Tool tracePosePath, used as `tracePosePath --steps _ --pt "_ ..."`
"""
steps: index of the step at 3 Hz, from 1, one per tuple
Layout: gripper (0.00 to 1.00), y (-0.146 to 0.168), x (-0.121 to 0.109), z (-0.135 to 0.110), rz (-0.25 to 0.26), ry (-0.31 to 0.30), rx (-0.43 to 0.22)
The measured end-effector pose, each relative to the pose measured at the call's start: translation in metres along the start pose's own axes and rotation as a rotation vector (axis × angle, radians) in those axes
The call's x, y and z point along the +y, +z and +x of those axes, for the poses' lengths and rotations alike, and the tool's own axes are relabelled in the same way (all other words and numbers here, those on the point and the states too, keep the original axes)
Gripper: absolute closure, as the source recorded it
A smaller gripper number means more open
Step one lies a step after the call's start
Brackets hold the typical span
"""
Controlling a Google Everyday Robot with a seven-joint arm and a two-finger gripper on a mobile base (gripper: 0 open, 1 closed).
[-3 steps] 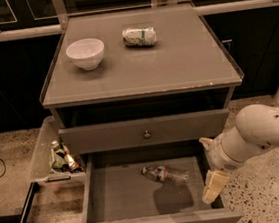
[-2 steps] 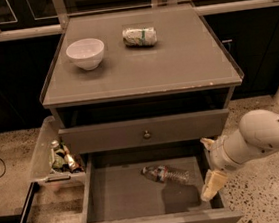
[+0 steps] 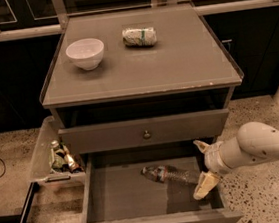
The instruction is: Pick water bottle from middle drawer and place on counter
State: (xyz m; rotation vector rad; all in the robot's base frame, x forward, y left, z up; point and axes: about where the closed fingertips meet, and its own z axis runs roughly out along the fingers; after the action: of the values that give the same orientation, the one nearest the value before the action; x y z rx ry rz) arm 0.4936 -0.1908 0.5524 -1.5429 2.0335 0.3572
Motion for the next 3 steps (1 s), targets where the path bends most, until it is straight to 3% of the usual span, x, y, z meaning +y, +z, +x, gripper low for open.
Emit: tracePosePath --steps 1,3 --pt "0.00 0.000 0.000 0.000 0.000 0.000 0.000" --pt "0.00 0.076 0.000 0.024 -0.022 0.038 0.013"
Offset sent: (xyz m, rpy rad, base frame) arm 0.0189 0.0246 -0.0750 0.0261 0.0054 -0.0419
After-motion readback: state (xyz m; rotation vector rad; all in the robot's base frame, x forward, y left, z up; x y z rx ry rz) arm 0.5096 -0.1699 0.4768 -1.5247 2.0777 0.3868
